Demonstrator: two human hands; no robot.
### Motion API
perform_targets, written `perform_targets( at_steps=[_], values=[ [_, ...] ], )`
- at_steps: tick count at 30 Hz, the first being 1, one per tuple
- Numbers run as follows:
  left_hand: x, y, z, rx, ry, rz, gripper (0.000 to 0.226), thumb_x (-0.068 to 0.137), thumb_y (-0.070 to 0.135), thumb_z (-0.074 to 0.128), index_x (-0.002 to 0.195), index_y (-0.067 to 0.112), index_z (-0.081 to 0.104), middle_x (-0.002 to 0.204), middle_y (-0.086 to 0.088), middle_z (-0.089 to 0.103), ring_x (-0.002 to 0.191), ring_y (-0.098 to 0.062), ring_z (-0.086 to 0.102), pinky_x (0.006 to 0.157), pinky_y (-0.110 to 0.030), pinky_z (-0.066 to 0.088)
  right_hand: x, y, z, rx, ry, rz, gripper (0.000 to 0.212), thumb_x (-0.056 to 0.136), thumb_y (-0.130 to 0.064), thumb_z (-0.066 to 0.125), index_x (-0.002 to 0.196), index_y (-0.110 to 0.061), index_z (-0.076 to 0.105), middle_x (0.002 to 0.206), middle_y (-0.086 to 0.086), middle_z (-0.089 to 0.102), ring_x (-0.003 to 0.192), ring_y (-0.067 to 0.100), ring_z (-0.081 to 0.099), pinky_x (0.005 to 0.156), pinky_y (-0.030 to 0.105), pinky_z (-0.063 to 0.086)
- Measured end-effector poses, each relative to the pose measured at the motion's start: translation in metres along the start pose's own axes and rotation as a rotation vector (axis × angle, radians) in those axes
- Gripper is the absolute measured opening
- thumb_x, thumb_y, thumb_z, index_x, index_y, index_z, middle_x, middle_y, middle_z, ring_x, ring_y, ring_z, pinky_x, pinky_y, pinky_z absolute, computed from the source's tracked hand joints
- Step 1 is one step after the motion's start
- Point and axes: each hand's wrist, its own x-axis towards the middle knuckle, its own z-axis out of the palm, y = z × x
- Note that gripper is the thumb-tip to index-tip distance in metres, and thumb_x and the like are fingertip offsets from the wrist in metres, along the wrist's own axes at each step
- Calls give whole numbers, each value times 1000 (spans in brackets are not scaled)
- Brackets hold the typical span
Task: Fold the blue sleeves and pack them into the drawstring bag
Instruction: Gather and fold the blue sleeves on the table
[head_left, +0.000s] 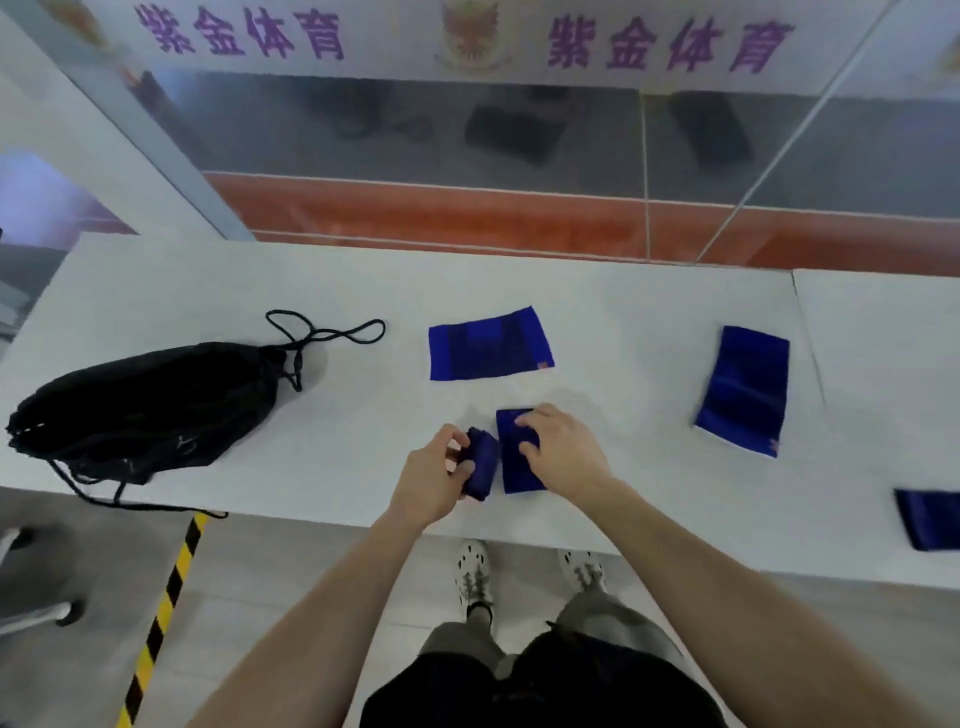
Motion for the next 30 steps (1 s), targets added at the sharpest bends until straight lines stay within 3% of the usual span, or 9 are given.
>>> perform_targets(
  at_steps=[3,6,9,11,16,20,24,26,30],
  values=[
    [3,-24,5,478,28,45,36,102,38,71,136,32,61,116,4,78,97,-27,75,82,-40,61,-13,20,20,-92,-120,14,46,107,-25,59,153,-24,60,165,-3,48,152,21,43,121,38,41],
    [0,-35,7,739,142,271,49,97,40,75,140,30,55,129,2,63,101,-25,73,72,-43,64,-25,29,41,-173,-209,6,52,109,-29,56,161,-29,51,178,-2,28,164,20,23,130,39,30],
    [3,-48,14,866,57,720,51,96,13,74,146,20,67,156,-9,60,143,-31,59,106,-46,60,-37,33,52,-194,-170,27,56,108,-31,54,164,-30,46,180,-1,22,166,20,17,134,37,21],
    [8,-60,15,926,-36,853,54,102,9,66,155,15,63,167,-10,54,159,-32,45,125,-46,46,-45,37,52,-199,-137,50,57,108,-31,52,165,-31,45,180,0,22,166,21,18,135,36,17],
    [8,-78,12,947,-136,786,62,117,33,35,174,12,25,184,-5,16,172,-26,10,139,-44,19,-59,49,54,-257,-104,79,62,107,-45,53,167,-32,41,180,2,20,167,25,15,136,44,10],
    [32,-56,20,907,-63,661,66,117,32,44,175,8,22,184,-10,10,172,-30,6,138,-46,22,-69,51,59,-258,-111,90,64,108,-51,49,168,-32,36,181,0,15,168,24,9,136,54,8],
    [54,-26,30,925,-126,588,66,120,33,35,176,10,11,185,-8,-8,172,-31,-7,138,-44,20,-81,61,62,-188,-47,102,49,111,-41,47,159,-33,54,178,-3,29,165,21,20,135,49,14],
    [53,-16,28,927,-145,546,64,120,36,34,176,13,15,186,-6,-7,172,-28,-8,136,-43,24,-81,62,60,-153,21,143,41,111,-41,49,146,-32,67,169,-3,44,157,21,35,129,44,26],
    [40,-10,19,885,-17,592,49,111,33,54,155,13,56,183,-13,21,171,-31,14,131,-50,34,-80,57,61,-146,181,401,51,100,-56,64,136,-20,67,132,4,66,123,30,59,103,46,50]
  ],
)
